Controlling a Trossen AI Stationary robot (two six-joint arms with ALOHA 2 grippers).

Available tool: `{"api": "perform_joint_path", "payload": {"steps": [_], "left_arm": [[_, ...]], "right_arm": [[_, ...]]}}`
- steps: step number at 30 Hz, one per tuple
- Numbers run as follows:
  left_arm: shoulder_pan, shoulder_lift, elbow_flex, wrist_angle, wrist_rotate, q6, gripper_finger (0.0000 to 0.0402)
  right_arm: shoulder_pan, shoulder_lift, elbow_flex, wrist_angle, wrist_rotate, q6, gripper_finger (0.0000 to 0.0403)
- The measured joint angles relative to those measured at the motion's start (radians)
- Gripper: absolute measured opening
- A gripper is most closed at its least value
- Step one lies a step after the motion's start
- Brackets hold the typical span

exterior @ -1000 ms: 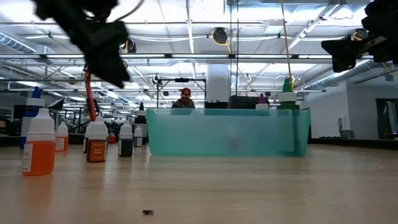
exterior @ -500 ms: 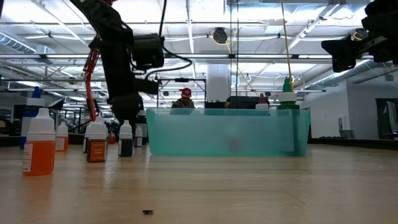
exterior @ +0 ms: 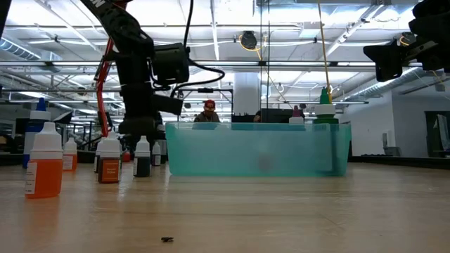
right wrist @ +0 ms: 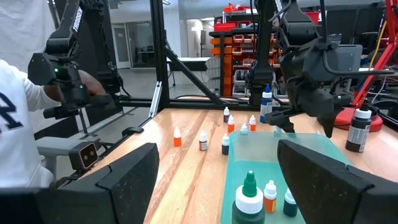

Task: Pick & Place food coloring
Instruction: Put the small blue food coloring bottle into the blue bin

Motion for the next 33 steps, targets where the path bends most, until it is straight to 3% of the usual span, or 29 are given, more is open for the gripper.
{"api": "perform_joint_path", "payload": {"steps": [12, 23, 33], "left_arm": [[0.000, 0.000, 0.000, 0.054, 0.040, 0.028, 0.0348], [0.000, 0.000, 0.000, 0.058, 0.050, 0.022, 0.0186], [0.000, -0.001, 0.009, 0.030, 0.062, 0.020, 0.0076]], "right_arm": [[0.000, 0.000, 0.000, 0.000, 0.000, 0.000, 0.0313], [0.000, 0.000, 0.000, 0.000, 0.000, 0.000, 0.0312], [0.000, 0.000, 0.000, 0.000, 0.000, 0.000, 0.0314]]}}
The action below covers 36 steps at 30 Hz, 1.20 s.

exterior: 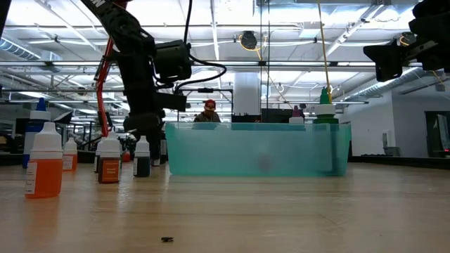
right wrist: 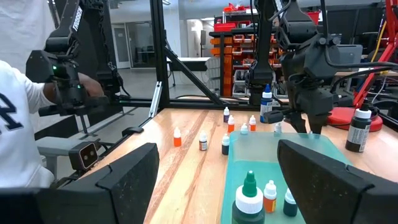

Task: Pick & Place food coloring
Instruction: Put the small blue food coloring bottle into the blue bin

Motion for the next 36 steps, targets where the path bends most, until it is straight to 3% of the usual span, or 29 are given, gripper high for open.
{"api": "perform_joint_path", "payload": {"steps": [3, 10, 16, 21, 28, 32, 36], "left_arm": [[-0.010, 0.001, 0.070, -0.148, -0.001, -0.014, 0.0071], [-0.091, 0.001, 0.359, -0.438, -0.052, -0.065, 0.0073], [-0.183, 0.035, 0.554, -0.402, -0.069, 0.076, 0.0070], [-0.211, 0.168, 0.668, -0.402, -0.074, 0.150, 0.0070], [-0.229, 0.378, 0.764, -0.361, 0.084, 0.258, 0.0070], [-0.234, 0.424, 0.769, -0.273, 0.183, 0.311, 0.0070], [-0.221, 0.419, 0.770, -0.242, 0.175, 0.312, 0.0070]], "right_arm": [[0.000, 0.000, 0.000, 0.000, 0.000, 0.000, 0.0313], [0.000, 0.000, 0.000, 0.000, 0.000, 0.000, 0.0315], [0.000, 0.000, 0.000, 0.000, 0.000, 0.000, 0.0315], [0.000, 0.000, 0.000, 0.000, 0.000, 0.000, 0.0313], [0.000, 0.000, 0.000, 0.000, 0.000, 0.000, 0.0315], [0.000, 0.000, 0.000, 0.000, 0.000, 0.000, 0.0313], [0.000, 0.000, 0.000, 0.000, 0.000, 0.000, 0.0315]]}}
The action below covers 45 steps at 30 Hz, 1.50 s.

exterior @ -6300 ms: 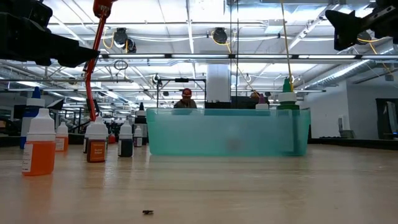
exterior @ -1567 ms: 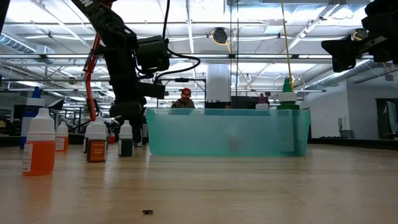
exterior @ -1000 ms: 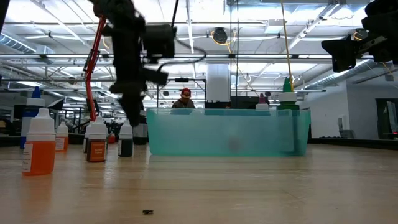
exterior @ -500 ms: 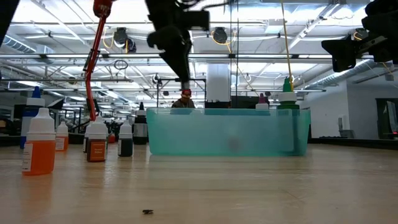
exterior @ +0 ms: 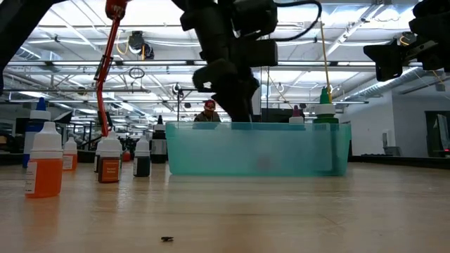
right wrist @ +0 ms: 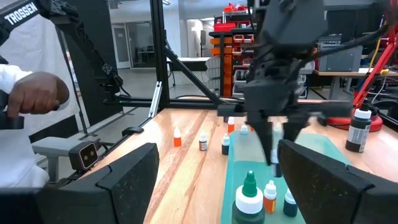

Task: Pick & Place food coloring
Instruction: Put the small blue food coloring bottle into the blue bin

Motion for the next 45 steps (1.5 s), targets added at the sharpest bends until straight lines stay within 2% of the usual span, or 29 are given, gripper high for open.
{"api": "perform_joint_path", "payload": {"steps": [10, 27, 36, 40, 45], "left_arm": [[0.041, 0.004, -0.076, 0.063, -0.033, -0.033, 0.0070], [0.046, 0.001, -0.166, 0.177, 0.029, -0.070, 0.0073], [0.042, 0.001, -0.167, 0.176, 0.028, -0.084, 0.0161], [0.040, 0.001, -0.159, 0.167, 0.008, -0.084, 0.0183], [0.039, -0.054, -0.127, 0.132, -0.071, -0.131, 0.0200]], "right_arm": [[0.000, 0.000, 0.000, 0.000, 0.000, 0.000, 0.0315], [0.000, 0.000, 0.000, 0.000, 0.000, 0.000, 0.0315], [0.000, 0.000, 0.000, 0.000, 0.000, 0.000, 0.0315], [0.000, 0.000, 0.000, 0.000, 0.000, 0.000, 0.0313], [0.000, 0.000, 0.000, 0.000, 0.000, 0.000, 0.0315]]}}
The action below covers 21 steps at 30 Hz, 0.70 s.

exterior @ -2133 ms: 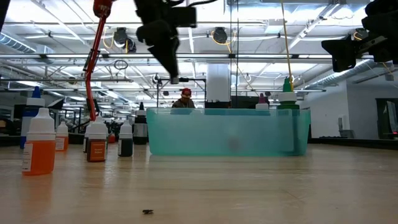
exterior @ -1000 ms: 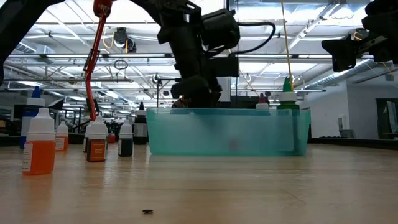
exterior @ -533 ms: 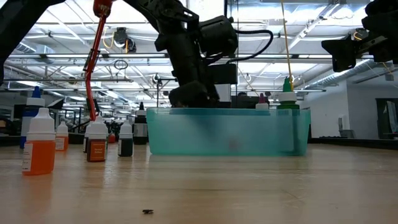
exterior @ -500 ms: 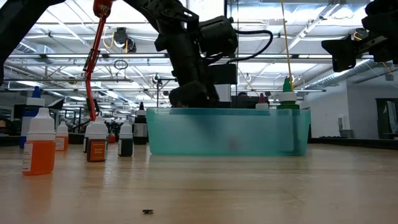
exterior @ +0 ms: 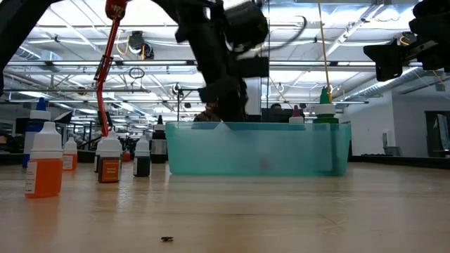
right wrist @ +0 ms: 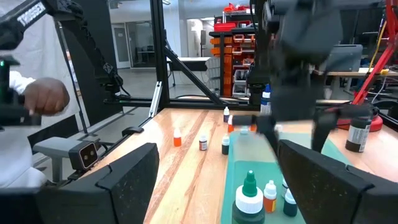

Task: Pick & Place food coloring
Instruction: Put the small blue food coloring bottle into the blue bin, then put the small green food coloring bottle into the blue bin

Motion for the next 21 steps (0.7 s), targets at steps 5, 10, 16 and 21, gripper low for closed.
{"api": "perform_joint_path", "payload": {"steps": [5, 10, 16, 21], "left_arm": [[0.011, -0.132, 0.002, -0.170, -0.007, -0.092, 0.0208], [0.033, -0.328, -0.129, -0.269, 0.078, -0.249, 0.0209], [0.054, -0.589, -0.441, -0.266, 0.004, -0.600, 0.0209], [0.072, -0.708, -0.604, -0.239, 0.060, -0.929, 0.0209]], "right_arm": [[0.000, 0.000, 0.000, 0.000, 0.000, 0.000, 0.0314], [0.000, 0.000, 0.000, 0.000, 0.000, 0.000, 0.0315], [0.000, 0.000, 0.000, 0.000, 0.000, 0.000, 0.0315], [0.000, 0.000, 0.000, 0.000, 0.000, 0.000, 0.0313]]}}
